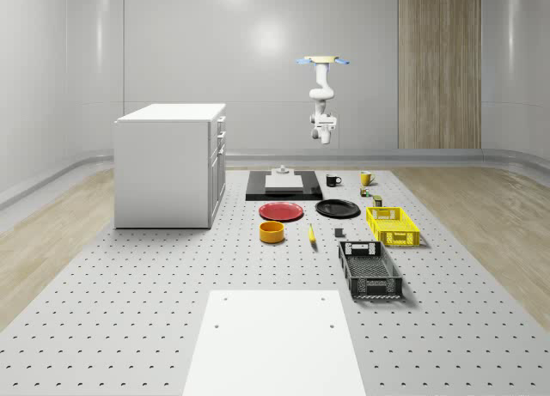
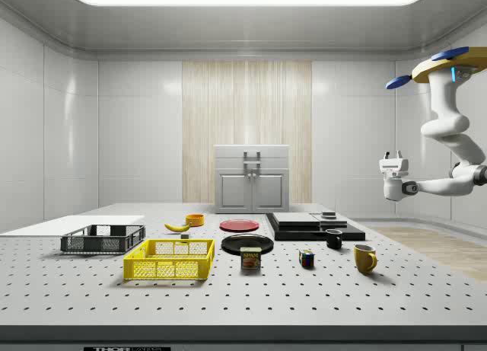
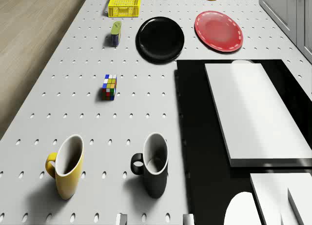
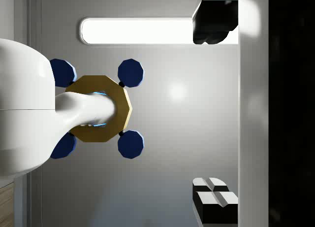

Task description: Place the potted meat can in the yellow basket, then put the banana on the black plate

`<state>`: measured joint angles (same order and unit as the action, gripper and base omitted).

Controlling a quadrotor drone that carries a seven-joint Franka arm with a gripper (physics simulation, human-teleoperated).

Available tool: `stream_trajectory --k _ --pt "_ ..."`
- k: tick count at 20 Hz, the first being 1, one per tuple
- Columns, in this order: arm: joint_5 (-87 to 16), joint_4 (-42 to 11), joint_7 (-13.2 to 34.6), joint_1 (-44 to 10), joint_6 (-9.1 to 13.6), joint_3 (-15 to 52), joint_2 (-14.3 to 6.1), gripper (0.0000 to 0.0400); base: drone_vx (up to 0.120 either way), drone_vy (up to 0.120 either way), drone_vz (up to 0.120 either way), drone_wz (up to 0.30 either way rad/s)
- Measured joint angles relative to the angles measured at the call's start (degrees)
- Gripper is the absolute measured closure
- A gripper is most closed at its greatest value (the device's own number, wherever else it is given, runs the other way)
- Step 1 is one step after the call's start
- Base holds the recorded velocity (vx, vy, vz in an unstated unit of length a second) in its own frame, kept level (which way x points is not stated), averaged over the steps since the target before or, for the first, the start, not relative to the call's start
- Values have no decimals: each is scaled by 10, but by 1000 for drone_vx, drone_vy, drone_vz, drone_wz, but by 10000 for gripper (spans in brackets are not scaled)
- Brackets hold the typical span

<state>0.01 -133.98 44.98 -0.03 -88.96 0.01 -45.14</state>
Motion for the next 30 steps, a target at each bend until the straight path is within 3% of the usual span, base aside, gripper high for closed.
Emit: stream_trajectory --k 7,13,19,30 --pt "1 86 -1 -2 64 1 19 0 0 0 0 0" --pt "1 142 -1 -3 96 2 40 0 0 0 0 0" --pt "1 164 -2 -3 108 2 48 0 13 60 0 0" --pt "1 169 -2 -4 108 3 48 0 120 120 0 0"
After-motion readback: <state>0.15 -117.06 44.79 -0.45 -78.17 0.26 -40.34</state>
